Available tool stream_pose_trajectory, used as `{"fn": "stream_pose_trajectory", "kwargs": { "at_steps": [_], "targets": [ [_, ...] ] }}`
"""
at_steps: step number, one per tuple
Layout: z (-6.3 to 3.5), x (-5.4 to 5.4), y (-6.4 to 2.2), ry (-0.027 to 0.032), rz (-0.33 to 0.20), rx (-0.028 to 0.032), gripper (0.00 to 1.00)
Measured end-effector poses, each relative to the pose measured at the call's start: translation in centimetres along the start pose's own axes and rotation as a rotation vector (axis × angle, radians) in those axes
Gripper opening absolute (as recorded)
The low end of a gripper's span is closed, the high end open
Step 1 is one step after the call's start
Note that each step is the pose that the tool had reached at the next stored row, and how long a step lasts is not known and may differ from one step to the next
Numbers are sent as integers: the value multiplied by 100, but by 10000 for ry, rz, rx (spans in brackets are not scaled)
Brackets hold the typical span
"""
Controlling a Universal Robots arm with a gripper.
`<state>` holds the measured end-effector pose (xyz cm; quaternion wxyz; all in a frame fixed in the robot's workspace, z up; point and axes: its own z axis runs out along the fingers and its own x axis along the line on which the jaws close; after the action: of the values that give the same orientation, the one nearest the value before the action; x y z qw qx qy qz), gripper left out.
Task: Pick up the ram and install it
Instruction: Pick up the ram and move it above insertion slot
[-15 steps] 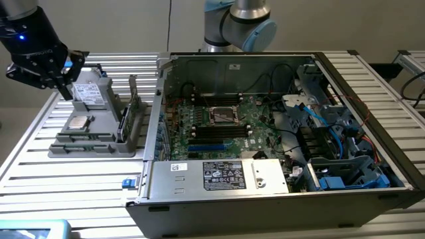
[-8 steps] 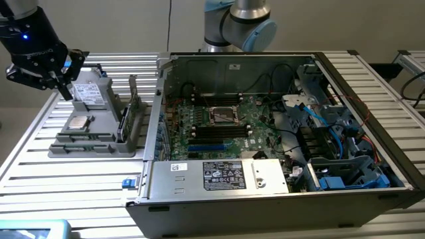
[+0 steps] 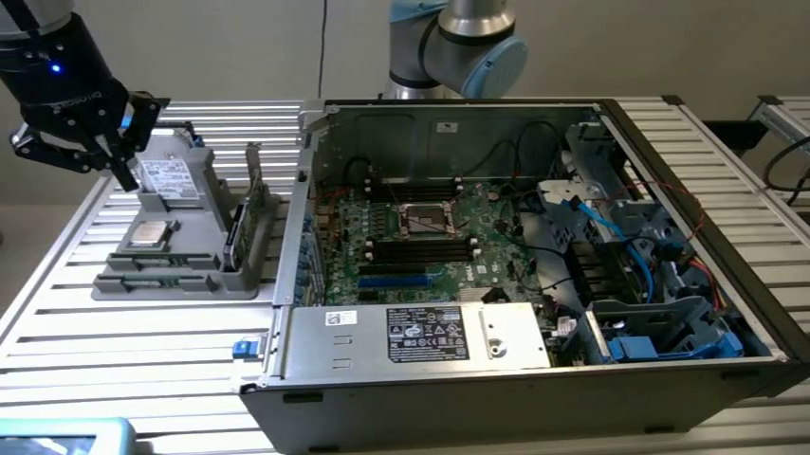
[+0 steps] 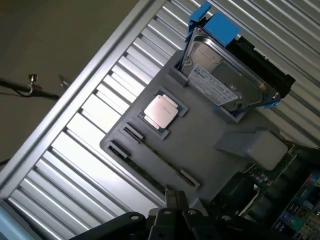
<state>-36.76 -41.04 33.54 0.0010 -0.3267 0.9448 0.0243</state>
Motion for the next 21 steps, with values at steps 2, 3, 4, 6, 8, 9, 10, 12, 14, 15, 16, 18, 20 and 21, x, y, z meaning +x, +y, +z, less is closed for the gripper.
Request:
{"fn": "stream_pose_trajectory", "kwargs": {
  "at_steps": [2,3,4,6,8,9,10,12,14,15,16,18,20,21],
  "targets": [
    [0,0,0,16,-359,-6,11],
    [0,0,0,25,-555,-10,11],
    [0,0,0,33,-734,-13,11],
    [0,0,0,50,-1098,-19,11],
    [0,0,0,66,-1458,-26,11],
    [0,0,0,75,-1638,-29,11],
    [1,0,0,82,-1818,-32,11],
    [2,0,0,98,-2183,-38,11],
    [3,0,0,112,-2542,-43,11],
    [4,0,0,120,-2738,-46,11],
    [5,0,0,127,-2917,-48,11],
    [6,0,0,143,-3276,-53,11],
    [7,0,-1,159,-3637,-58,11],
    [8,0,-1,165,-3816,-61,11]
  ]
}}
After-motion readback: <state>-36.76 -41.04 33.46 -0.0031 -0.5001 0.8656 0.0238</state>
